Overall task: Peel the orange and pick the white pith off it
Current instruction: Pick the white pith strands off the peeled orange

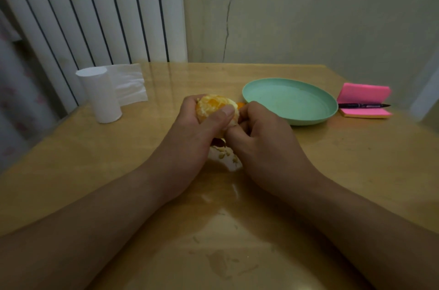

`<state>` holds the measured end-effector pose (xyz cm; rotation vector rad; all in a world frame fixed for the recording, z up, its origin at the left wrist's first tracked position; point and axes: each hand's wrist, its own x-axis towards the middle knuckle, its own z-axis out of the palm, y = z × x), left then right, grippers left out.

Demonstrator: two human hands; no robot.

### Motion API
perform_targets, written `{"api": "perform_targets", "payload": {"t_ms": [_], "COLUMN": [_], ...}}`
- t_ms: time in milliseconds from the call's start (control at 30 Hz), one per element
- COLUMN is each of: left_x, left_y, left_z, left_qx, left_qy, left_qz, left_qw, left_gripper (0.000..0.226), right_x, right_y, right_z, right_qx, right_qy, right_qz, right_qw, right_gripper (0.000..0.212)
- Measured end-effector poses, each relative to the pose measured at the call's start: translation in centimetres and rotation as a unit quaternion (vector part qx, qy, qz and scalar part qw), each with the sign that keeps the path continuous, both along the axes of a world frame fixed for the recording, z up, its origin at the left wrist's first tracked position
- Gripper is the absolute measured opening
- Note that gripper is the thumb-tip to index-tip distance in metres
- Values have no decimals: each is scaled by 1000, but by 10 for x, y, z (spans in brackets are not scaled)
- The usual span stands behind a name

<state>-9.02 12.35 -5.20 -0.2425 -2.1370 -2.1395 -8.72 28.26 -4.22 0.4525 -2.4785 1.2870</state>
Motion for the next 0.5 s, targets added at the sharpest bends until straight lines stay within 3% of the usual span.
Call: {"api": "perform_targets", "payload": {"t_ms": [100,233,333,500], "left_x": [0,-2,-2,-2], "left_y": [1,-4,-8,-10], "left_z": [0,4,6,5], "left_qx": [0,66,94,96], "left_qy": [7,-13,-28,-28], "left_qz": [4,2,-11,-22], "left_qw": [1000,998,995,995], "left_gripper": [57,49,42,51], "right_x": [1,1,0,-2], "right_y": [-1,4,7,9], "right_z": [0,2,3,1], "right_qx": [-19,-26,-3,-6], "right_qy": [7,-35,-48,-48], "right_qz": [2,62,91,102], "right_qw": [1000,997,995,994], "right_gripper": [23,12,15,11]}}
